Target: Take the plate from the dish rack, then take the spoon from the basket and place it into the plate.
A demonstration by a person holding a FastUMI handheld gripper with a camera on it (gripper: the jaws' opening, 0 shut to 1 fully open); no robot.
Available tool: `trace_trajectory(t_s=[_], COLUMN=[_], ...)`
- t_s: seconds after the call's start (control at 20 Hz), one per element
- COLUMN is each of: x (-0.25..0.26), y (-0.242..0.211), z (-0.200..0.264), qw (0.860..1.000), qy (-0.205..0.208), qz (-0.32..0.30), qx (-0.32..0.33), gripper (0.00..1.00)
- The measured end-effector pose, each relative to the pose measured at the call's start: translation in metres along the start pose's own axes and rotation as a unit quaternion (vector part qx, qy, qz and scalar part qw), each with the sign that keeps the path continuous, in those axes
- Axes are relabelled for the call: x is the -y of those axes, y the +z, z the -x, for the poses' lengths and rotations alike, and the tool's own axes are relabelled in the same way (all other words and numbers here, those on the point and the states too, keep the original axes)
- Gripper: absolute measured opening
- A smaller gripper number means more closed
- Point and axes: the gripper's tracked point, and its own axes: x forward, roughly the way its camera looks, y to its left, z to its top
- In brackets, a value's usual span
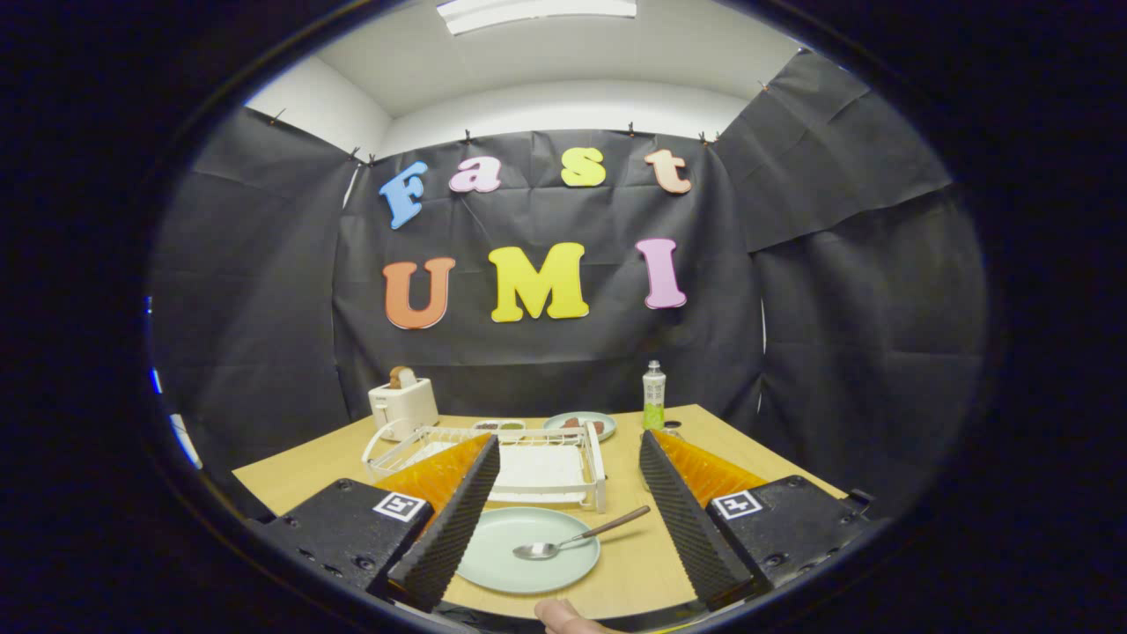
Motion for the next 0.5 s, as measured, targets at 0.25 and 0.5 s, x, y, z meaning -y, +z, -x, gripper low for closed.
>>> trace_trajectory(t_s=[0.25, 0.5], x=[0.005, 0.003], y=[0.011, 0.003], z=[0.022, 0.022], qw=[1.000, 1.000], qy=[0.015, 0.024], qz=[0.007, 0.010], qx=[0.013, -0.001], gripper=[1.00, 1.00])
